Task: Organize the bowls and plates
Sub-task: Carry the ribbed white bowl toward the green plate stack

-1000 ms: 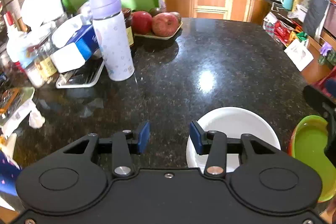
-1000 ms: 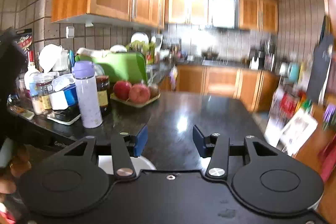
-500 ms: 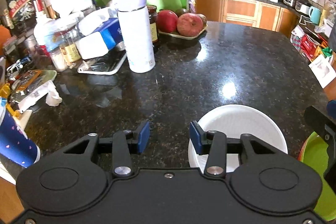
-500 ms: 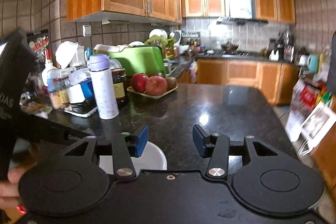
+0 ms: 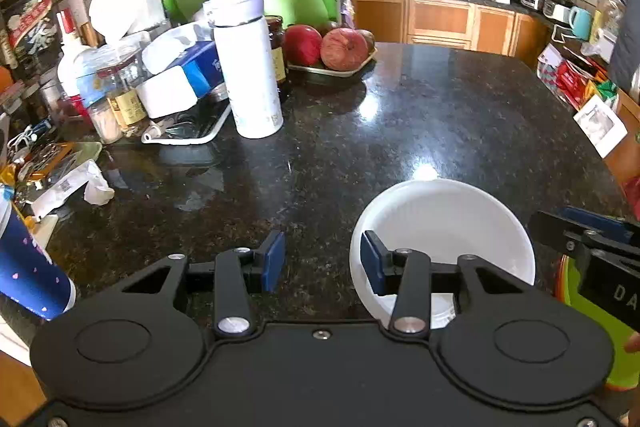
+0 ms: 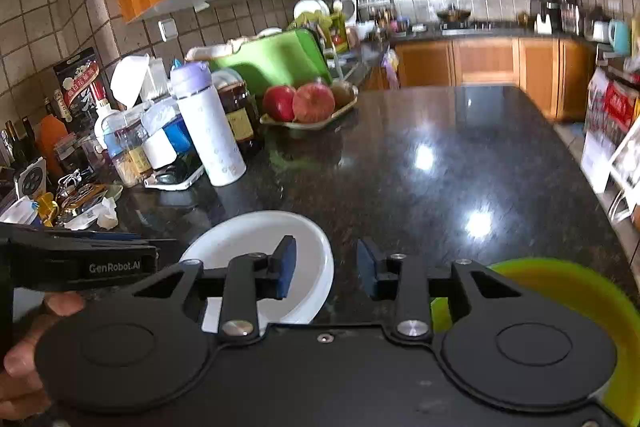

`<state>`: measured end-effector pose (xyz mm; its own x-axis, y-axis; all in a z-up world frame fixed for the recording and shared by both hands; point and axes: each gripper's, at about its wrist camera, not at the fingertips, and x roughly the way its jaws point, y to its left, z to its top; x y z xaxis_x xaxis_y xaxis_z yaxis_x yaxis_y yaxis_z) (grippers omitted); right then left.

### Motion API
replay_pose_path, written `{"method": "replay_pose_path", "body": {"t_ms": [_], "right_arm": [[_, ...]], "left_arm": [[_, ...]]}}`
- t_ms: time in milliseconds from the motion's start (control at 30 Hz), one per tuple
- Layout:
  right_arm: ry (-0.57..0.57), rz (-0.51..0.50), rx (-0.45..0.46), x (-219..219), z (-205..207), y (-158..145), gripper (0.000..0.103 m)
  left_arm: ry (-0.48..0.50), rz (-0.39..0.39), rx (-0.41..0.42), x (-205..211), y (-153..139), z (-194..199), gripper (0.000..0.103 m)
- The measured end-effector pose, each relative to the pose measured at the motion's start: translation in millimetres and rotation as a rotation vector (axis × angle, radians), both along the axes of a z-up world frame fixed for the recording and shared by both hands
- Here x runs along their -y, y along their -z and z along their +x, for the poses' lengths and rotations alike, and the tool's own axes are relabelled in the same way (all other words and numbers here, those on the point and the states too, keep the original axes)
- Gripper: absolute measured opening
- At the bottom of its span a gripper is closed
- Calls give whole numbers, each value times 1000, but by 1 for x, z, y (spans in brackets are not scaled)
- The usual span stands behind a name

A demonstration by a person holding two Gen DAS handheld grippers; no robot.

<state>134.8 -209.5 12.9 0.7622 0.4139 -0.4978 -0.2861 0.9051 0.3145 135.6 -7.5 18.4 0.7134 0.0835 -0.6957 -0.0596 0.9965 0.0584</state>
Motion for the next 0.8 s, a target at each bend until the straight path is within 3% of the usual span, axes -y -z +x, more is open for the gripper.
{"method": "replay_pose_path", "body": {"t_ms": [133, 800], "right_arm": [[17, 36, -61, -3, 6, 1, 33], [60, -31, -115, -27, 25, 6, 33]], "left_arm": [[42, -26, -28, -4, 0, 3, 51], [258, -20, -37, -4, 2, 5, 51]]}}
